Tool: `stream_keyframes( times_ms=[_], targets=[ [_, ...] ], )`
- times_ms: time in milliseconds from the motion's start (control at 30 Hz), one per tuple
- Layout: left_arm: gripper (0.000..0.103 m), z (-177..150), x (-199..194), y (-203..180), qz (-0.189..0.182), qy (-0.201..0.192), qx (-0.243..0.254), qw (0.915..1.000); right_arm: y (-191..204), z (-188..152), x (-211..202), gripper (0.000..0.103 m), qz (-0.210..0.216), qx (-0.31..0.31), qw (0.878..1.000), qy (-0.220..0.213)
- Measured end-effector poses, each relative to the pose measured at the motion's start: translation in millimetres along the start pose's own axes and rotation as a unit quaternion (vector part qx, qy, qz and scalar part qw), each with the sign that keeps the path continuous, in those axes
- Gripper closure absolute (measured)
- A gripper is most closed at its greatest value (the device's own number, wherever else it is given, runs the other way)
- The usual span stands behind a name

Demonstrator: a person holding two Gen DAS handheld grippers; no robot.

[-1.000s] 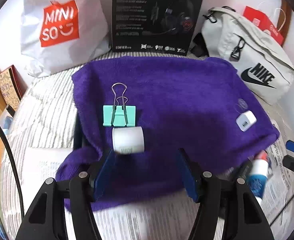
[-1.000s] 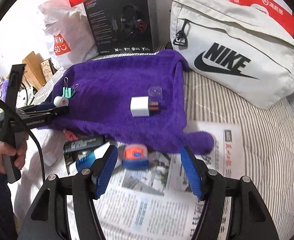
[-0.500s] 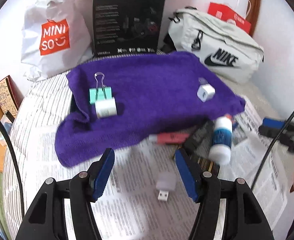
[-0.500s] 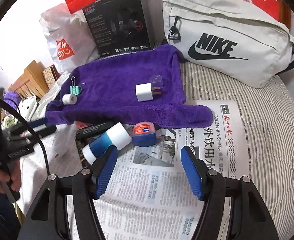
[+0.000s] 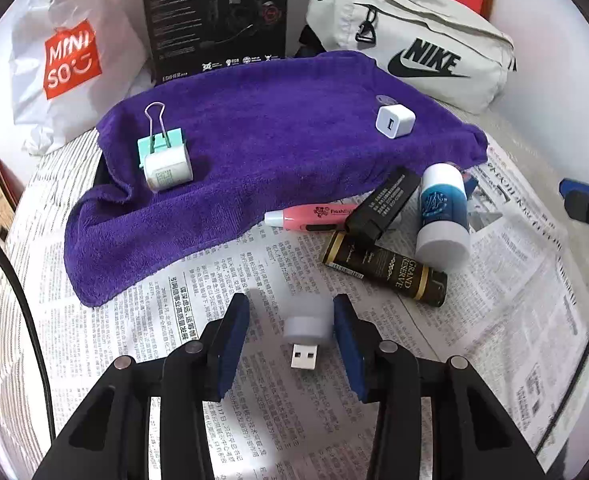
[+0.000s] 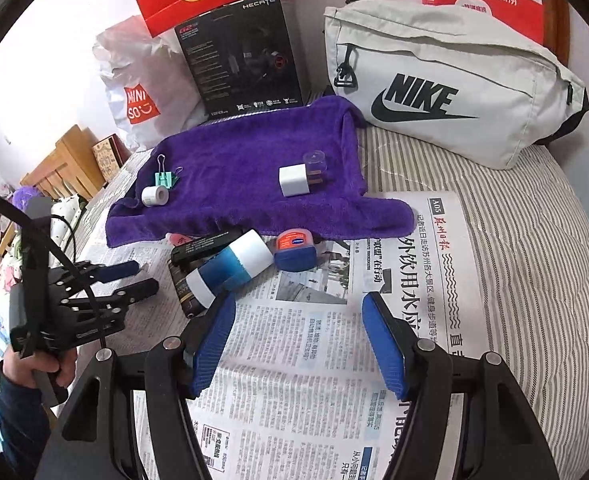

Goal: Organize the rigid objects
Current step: 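Grasp the white USB light with left tool while right tool grasps the Vaseline tin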

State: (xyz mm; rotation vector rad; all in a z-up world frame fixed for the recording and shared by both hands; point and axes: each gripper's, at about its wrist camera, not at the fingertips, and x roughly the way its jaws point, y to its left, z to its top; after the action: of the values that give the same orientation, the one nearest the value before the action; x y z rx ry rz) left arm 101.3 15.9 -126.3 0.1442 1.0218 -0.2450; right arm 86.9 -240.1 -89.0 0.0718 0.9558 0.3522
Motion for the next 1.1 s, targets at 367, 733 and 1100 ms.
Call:
stream_keyframes(
  times_ms=[367, 733, 1100],
  targets=[
    [0.080, -2, -5, 2, -0.014, -0.001, 0.003, 0.9999, 4, -6, 2, 0.038, 0.007, -0.002, 1.000, 0.007],
    [0.080, -7, -8, 10, -0.010, -0.002, -0.008, 0.9999, 11, -8, 25, 0.038, 0.011, -0.003, 1.000, 0.026],
    [0.080, -9, -7, 9, -0.001, -0.007, -0.008, 0.9999, -4, 16, 68, 0.038, -0.028, 0.006, 0.999, 0.029]
  ],
)
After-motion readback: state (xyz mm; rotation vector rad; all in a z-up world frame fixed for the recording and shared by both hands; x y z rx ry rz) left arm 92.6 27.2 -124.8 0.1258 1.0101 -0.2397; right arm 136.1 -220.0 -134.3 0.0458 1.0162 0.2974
